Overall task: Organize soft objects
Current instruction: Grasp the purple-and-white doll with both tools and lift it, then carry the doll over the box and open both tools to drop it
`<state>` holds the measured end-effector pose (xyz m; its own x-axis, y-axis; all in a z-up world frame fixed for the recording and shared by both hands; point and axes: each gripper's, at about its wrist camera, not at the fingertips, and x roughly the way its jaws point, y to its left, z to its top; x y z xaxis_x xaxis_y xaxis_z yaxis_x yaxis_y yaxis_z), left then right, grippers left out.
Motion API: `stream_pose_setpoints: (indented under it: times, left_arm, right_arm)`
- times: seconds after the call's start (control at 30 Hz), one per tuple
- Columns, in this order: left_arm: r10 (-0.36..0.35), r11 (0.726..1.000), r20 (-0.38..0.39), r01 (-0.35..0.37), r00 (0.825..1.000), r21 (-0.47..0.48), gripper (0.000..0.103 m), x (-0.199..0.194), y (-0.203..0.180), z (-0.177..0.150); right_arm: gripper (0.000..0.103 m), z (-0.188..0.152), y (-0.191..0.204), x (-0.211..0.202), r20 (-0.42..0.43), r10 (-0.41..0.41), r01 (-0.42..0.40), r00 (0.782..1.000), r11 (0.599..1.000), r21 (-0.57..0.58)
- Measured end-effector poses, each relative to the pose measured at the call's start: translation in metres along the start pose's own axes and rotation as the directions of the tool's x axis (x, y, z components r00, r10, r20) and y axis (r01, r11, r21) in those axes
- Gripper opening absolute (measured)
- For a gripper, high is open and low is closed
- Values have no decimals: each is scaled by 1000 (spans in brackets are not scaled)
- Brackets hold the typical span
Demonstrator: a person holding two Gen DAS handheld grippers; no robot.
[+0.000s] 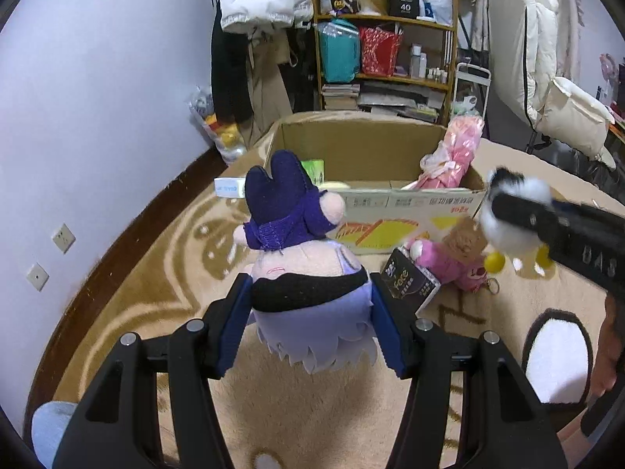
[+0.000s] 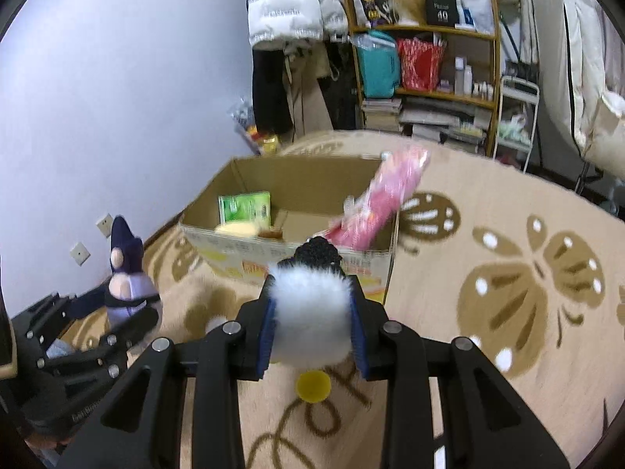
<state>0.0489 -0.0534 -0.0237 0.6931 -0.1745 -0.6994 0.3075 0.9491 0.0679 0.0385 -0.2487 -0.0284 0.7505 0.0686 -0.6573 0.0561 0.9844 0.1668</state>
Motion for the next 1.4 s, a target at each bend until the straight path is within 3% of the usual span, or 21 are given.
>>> stream_pose_setpoints:
  times: [0.43,1.0,1.2,1.4]
  left_arm:
    - [11,999,117,-17,993,47,58,-11,-2,38]
    - [57,997,214,-66,975,34,58,29,3,108]
    - [41,997,210,-55,977,59,58,46,-2,120]
    - [-24,998,157,14,987,60,59,72,-5,111]
  right_arm:
    - [35,51,6,4,80,-4,9,997,998,-64]
    - [35,95,-6,34,158,-12,26,987,996,-87]
    - [36,108,-5,52,150,22,-5,988,994,-113]
    - [36,99,-3,71,123,74,-60,990,992,-113]
